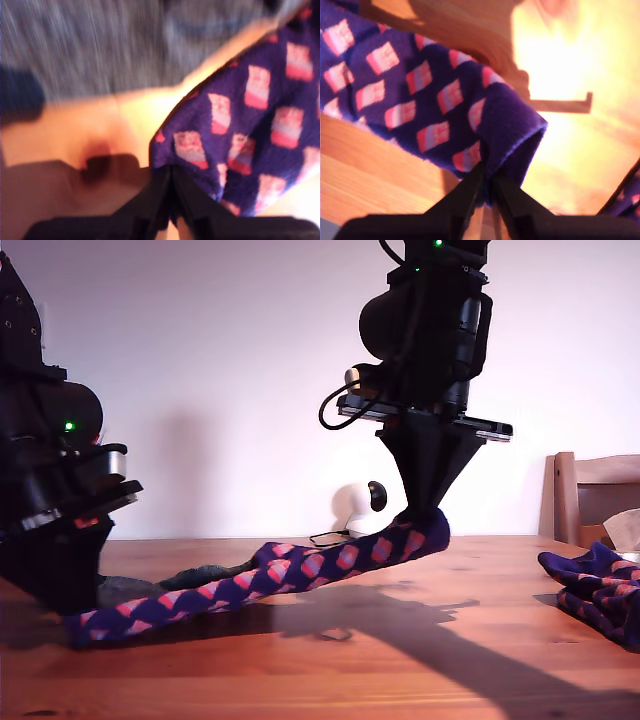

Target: Fold the socks in front of you. After folding them, place them to the right side.

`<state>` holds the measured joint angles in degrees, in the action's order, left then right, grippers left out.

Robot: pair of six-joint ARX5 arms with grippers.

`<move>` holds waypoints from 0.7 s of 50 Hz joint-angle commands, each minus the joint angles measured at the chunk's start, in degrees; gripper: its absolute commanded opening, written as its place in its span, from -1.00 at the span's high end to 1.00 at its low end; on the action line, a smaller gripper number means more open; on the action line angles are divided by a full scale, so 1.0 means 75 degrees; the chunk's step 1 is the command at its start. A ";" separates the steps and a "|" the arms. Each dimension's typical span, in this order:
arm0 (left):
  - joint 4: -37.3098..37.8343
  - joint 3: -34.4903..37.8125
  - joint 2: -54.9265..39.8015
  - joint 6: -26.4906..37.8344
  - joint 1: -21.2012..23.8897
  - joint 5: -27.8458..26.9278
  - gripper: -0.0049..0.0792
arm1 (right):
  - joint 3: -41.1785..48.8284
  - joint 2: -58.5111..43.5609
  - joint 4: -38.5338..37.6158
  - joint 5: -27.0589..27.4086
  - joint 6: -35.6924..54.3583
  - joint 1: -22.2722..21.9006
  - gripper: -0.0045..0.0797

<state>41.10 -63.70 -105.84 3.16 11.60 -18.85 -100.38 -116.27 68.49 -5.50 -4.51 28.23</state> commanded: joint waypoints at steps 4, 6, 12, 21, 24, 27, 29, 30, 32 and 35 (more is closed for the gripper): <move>0.0204 0.0318 0.0294 -0.0175 0.0184 0.0128 0.94 | 0.0143 -0.0277 -0.0175 0.0058 -0.0041 0.0067 0.92; 0.0175 0.0318 0.0449 -0.0227 0.0219 0.0134 0.94 | 0.0160 -0.0303 -0.0291 0.0117 -0.0041 0.0085 0.92; 0.0137 0.0318 0.0839 -0.0408 0.0265 0.0128 0.94 | 0.0373 -0.0367 -0.0825 0.0207 -0.0026 0.0137 0.92; 0.0446 0.0318 0.0921 -0.0446 0.0291 0.0122 0.94 | 0.0527 -0.0688 -0.1276 0.0224 0.0006 0.0134 0.92; 0.0399 0.0318 0.0930 -0.0449 0.0329 0.0117 0.94 | 0.0527 -0.0828 -0.1341 0.0224 0.0009 0.0134 0.92; 0.0323 0.0318 0.0991 -0.0452 0.0382 0.0050 0.94 | 0.0527 -0.0941 -0.1405 0.0286 0.0035 0.0134 0.92; 0.0166 0.0318 0.1032 -0.0487 0.0428 -0.0009 0.93 | 0.0530 -0.1000 -0.1463 0.0408 0.0055 0.0134 0.92; 0.0067 0.0318 0.1049 -0.0516 0.0458 -0.0052 0.94 | 0.0527 -0.1014 -0.1486 0.0463 0.0061 0.0134 0.92; -0.0099 0.0318 0.1131 -0.0606 0.0510 -0.0122 0.94 | 0.0530 -0.1020 -0.1515 0.0603 0.0064 0.0128 0.92; -0.0440 0.0318 0.1221 -0.0632 0.0589 -0.0219 0.94 | 0.0527 -0.1020 -0.1612 0.0766 0.0157 0.0111 0.92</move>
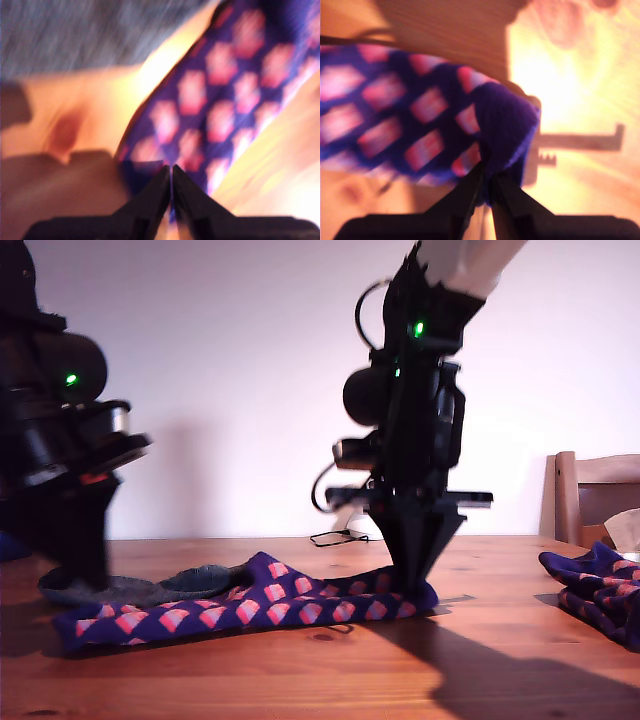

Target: Fold the socks in front of you. After folding them, place them to the right side.

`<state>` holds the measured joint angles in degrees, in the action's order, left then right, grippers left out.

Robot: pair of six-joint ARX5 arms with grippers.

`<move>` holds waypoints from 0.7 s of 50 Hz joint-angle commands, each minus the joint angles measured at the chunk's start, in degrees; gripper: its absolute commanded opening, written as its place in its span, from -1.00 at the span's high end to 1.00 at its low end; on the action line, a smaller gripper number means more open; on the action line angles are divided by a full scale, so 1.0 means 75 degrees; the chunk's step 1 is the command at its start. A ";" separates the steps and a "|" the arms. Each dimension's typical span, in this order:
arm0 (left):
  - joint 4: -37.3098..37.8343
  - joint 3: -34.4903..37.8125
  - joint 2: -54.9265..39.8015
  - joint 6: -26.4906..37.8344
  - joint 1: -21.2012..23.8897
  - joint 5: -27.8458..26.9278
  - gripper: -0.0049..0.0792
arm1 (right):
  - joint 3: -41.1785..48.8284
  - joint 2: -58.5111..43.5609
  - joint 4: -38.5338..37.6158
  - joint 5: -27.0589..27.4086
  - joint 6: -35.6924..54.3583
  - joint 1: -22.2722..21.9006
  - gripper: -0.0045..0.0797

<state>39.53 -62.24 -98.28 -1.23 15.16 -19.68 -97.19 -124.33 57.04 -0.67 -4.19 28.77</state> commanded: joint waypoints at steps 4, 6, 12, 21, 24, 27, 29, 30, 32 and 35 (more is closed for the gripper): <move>-0.0688 0.0122 0.0262 -0.0134 0.0230 -0.0125 0.94 | 0.0102 0.0055 -0.0160 0.0166 0.0163 -0.0023 0.92; -0.0892 0.0122 0.0262 -0.0201 0.0309 -0.0143 0.94 | 0.0102 0.0055 -0.0143 0.0169 0.0166 -0.0055 0.92; -0.1448 0.0122 0.0187 -0.0265 0.0557 -0.0213 0.94 | 0.0102 0.0055 -0.0154 0.0163 0.0184 -0.0099 0.92; -0.1883 0.0125 -0.0012 -0.0262 0.0749 -0.0216 0.94 | 0.0102 0.0055 -0.0114 0.0137 0.0323 -0.0111 0.92; -0.1970 0.0125 -0.0140 -0.0256 0.0752 -0.0210 0.94 | 0.0102 0.0055 -0.0114 0.0125 0.0347 -0.0108 0.92; -0.2008 0.0125 -0.0277 -0.0236 0.0752 -0.0154 0.94 | 0.0102 0.0055 -0.0117 0.0082 0.0356 -0.0108 0.92; -0.2022 0.0125 -0.0379 -0.0227 0.0749 -0.0140 0.94 | 0.0102 0.0055 -0.0117 0.0079 0.0356 -0.0111 0.92; -0.2020 0.0125 -0.0434 -0.0227 0.0749 -0.0122 0.94 | 0.0102 0.0055 -0.0117 0.0082 0.0361 -0.0111 0.92; -0.2017 0.0125 -0.0516 -0.0125 0.0749 -0.0108 0.94 | 0.0102 0.0055 -0.0117 0.0082 0.0364 -0.0111 0.92; -0.2008 0.0125 -0.0624 -0.0026 0.0749 -0.0114 0.94 | 0.0102 0.0055 -0.0114 0.0082 0.0364 -0.0111 0.92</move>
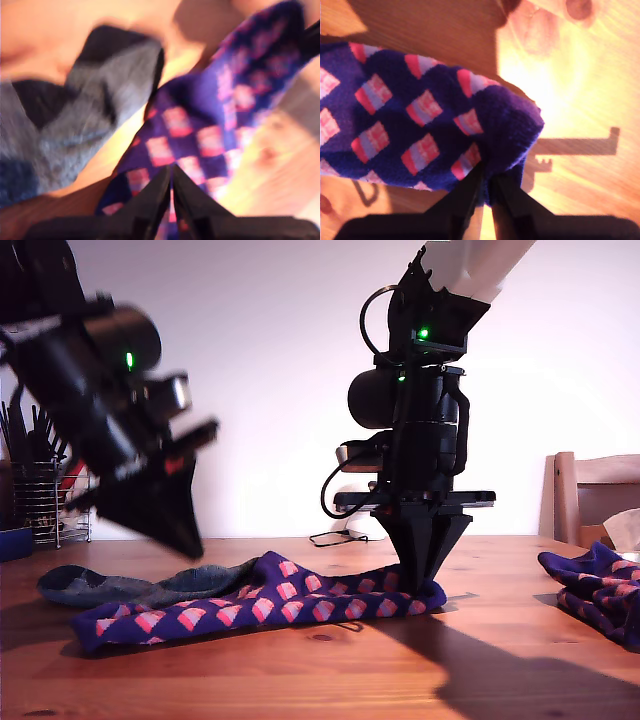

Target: Fold the socks in front of you. After folding them, place them to the right side.

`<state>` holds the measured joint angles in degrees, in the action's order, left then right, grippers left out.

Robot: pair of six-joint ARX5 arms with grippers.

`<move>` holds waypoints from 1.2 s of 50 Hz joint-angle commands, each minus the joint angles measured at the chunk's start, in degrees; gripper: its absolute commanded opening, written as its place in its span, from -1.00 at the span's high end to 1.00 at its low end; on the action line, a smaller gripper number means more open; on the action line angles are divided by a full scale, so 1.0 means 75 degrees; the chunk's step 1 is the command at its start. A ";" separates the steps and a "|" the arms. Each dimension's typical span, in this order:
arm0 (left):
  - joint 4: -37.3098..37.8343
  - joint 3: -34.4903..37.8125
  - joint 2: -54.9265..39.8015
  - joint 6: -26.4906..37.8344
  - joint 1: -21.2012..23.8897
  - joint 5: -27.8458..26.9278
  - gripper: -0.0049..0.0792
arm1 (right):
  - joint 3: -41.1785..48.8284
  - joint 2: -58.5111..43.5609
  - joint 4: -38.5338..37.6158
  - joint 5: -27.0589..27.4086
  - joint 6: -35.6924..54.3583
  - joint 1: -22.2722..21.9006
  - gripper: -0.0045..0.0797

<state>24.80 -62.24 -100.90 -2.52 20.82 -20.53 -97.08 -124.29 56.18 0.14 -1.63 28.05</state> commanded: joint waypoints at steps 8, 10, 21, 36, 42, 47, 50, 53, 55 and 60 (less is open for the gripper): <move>-0.0192 0.0128 -0.0356 0.0408 -0.0003 -0.0055 0.94 | 0.0087 0.0050 -0.0029 -0.0032 0.0026 -0.0015 0.92; -0.0277 0.0128 -0.0356 0.0405 -0.0003 -0.0055 0.94 | 0.0087 0.0050 -0.0032 -0.0064 0.0026 -0.0015 0.92; -0.0251 0.0140 -0.0562 0.0487 -0.0061 0.0032 0.94 | 0.0087 0.0050 -0.0149 -0.0227 0.0023 -0.0015 0.92; 0.0114 0.0157 -0.0857 0.0586 -0.0061 0.0204 0.94 | 0.0087 0.0050 -0.0300 -0.0221 0.0023 -0.0050 0.92; 0.0396 0.0213 -0.0857 0.0571 -0.0061 0.0402 0.94 | 0.0087 0.0050 -0.0423 -0.0213 0.0023 -0.0067 0.92; 0.0589 0.0332 -0.0857 0.0254 -0.0061 0.0589 0.94 | 0.0087 0.0050 -0.0434 -0.0207 0.0020 -0.0102 0.92; 0.0638 0.0417 -0.0857 0.0015 -0.0041 0.0597 0.94 | 0.0087 0.0050 -0.0449 -0.0169 0.0020 -0.0102 0.92; 0.0656 0.0481 -0.0857 -0.0175 0.0017 0.0600 0.93 | 0.0087 0.0050 -0.0519 -0.0152 0.0023 -0.0119 0.92; 0.0673 0.0490 -0.0857 -0.0309 0.0064 0.0600 0.94 | 0.0087 0.0050 -0.0562 -0.0137 0.0023 -0.0131 0.92; 0.0685 0.0490 -0.0845 -0.0551 0.0230 0.0586 0.94 | 0.0087 0.0050 -0.0656 -0.0137 0.0023 -0.0169 0.92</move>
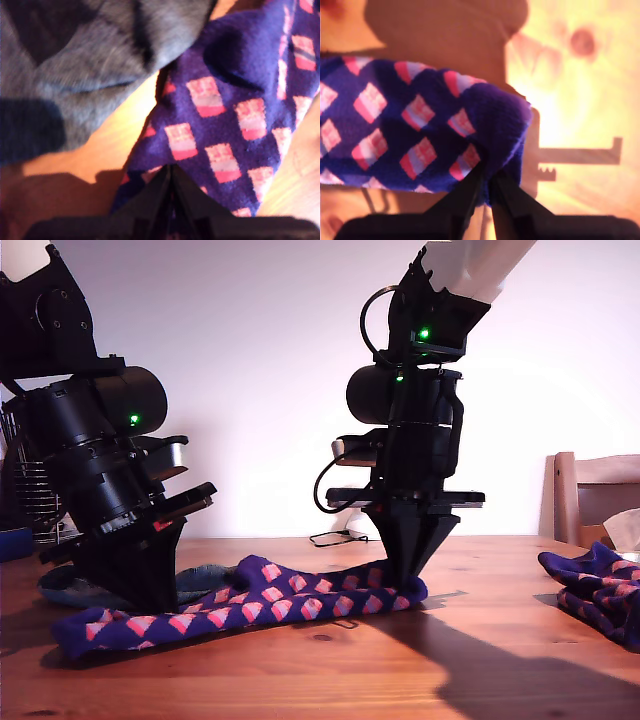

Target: Fold the socks in front of you. After folding them, place them to the right side.

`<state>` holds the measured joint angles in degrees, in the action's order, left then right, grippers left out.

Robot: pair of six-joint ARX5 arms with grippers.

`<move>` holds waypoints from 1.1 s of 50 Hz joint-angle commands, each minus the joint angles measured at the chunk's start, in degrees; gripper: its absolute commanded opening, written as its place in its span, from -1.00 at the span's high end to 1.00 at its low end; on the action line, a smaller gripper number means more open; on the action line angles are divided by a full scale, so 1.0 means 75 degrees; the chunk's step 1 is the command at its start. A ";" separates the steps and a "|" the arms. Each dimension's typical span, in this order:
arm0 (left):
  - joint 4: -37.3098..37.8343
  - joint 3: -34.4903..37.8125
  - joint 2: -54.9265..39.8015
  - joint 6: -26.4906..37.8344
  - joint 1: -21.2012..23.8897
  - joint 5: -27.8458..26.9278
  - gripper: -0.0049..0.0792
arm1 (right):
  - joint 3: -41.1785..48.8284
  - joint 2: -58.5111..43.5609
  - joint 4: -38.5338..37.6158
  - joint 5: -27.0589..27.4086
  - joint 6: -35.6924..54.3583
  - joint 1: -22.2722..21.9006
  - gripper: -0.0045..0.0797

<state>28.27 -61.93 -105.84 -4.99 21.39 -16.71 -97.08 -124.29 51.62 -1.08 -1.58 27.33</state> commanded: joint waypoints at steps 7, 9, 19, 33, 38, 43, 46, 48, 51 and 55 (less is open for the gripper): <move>0.0309 0.0449 -0.0187 -0.0548 0.0396 0.0020 0.94 | 0.0087 0.0050 -0.0114 0.0029 0.0029 -0.0128 0.92; 0.0332 0.0449 -0.0187 -0.0615 0.0469 0.0000 0.94 | 0.0087 0.0050 -0.0137 0.0029 0.0032 -0.0154 0.92; 0.0224 0.0449 -0.0187 -0.1119 0.0883 -0.0050 0.94 | 0.0087 0.0050 -0.0160 0.0029 0.0233 -0.0201 0.92; -0.0227 0.0449 -0.0172 -0.1693 0.1244 -0.0804 0.94 | 0.0087 0.0050 -0.0169 0.0029 0.0478 -0.0204 0.92; -0.0431 0.0446 -0.0119 -0.1746 0.1294 -0.1078 0.94 | 0.0087 0.0050 -0.0175 0.0029 0.0638 -0.0213 0.92; -0.0495 0.0405 0.0076 -0.1751 0.1300 -0.1081 0.94 | 0.0087 0.0050 -0.0187 0.0029 0.0685 -0.0221 0.92; -0.0516 0.0393 0.0262 -0.1743 0.1282 -0.1067 0.94 | 0.0087 0.0050 -0.0184 0.0026 0.0731 -0.0271 0.92; -0.0525 0.0393 0.0414 -0.1734 0.1262 -0.1052 0.94 | 0.0087 0.0050 -0.0178 0.0029 0.0828 -0.0297 0.92; -0.0583 0.0393 0.0632 -0.1705 0.1247 -0.1049 0.94 | 0.0087 0.0050 -0.0175 0.0029 0.0831 -0.0338 0.92; -0.0833 0.0393 0.0863 -0.1644 0.1250 -0.0985 0.94 | 0.0087 0.0050 -0.0128 0.0029 0.0854 -0.0385 0.92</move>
<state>23.55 -59.77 -102.37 -17.74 30.92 -24.12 -97.08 -124.29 50.59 -0.91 4.45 24.84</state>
